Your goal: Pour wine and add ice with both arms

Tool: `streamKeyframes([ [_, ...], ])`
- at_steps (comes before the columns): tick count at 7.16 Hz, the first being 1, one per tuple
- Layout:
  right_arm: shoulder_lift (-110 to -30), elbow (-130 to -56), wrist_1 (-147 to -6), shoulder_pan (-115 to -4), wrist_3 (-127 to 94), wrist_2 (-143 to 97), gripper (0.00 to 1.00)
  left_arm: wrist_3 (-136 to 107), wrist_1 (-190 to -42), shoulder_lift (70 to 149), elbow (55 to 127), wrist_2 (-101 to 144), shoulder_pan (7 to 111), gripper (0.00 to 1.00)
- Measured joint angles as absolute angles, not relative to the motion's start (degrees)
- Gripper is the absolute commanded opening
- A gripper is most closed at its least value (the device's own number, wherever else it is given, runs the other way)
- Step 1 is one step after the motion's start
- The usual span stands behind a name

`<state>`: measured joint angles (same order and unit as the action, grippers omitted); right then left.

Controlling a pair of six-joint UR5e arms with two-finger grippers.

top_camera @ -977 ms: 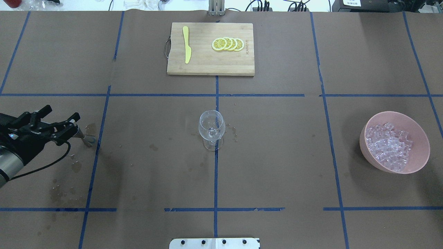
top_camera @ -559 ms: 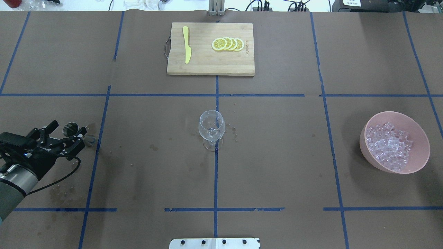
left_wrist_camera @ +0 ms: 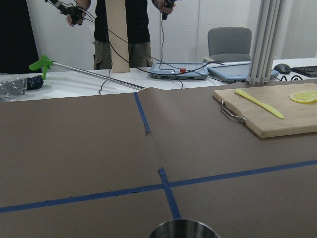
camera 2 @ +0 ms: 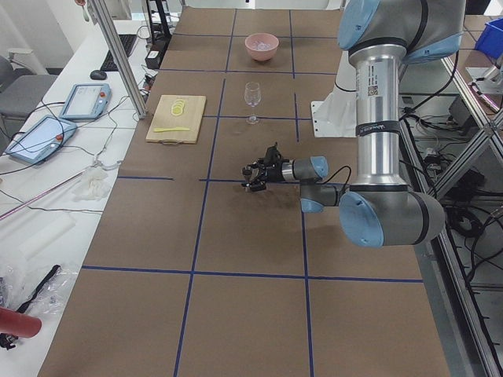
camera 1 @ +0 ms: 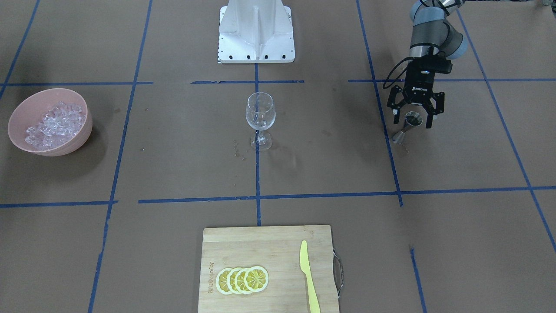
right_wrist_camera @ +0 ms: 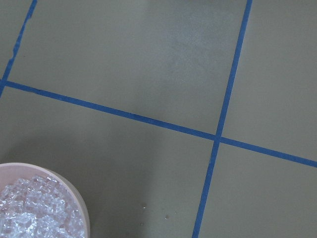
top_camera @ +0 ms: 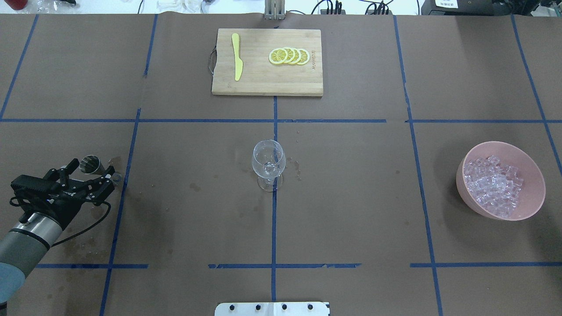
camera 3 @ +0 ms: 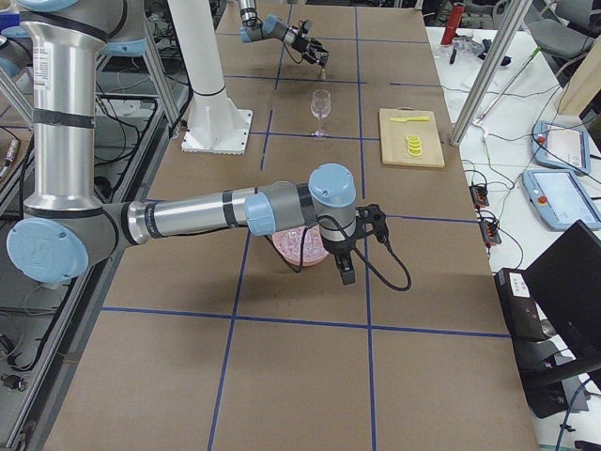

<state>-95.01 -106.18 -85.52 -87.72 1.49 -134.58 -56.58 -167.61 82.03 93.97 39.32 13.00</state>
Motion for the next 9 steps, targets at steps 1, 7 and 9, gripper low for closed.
streamKeyframes([
  [1,-95.01,-106.17,-85.52,-87.72,1.49,-134.57,1.00,-56.94,-167.61,82.89,92.64,39.24,12.68,0.54],
  [7,-95.01,-106.04,-85.52,-87.72,1.49,-134.56,1.00,-58.96,-167.61,83.57,91.03,39.02,11.40,0.38],
  [9,-95.01,-106.13,-85.52,-87.71,1.49,-134.58,1.00,-58.97,-167.67,83.51,90.98,39.02,11.35,0.28],
])
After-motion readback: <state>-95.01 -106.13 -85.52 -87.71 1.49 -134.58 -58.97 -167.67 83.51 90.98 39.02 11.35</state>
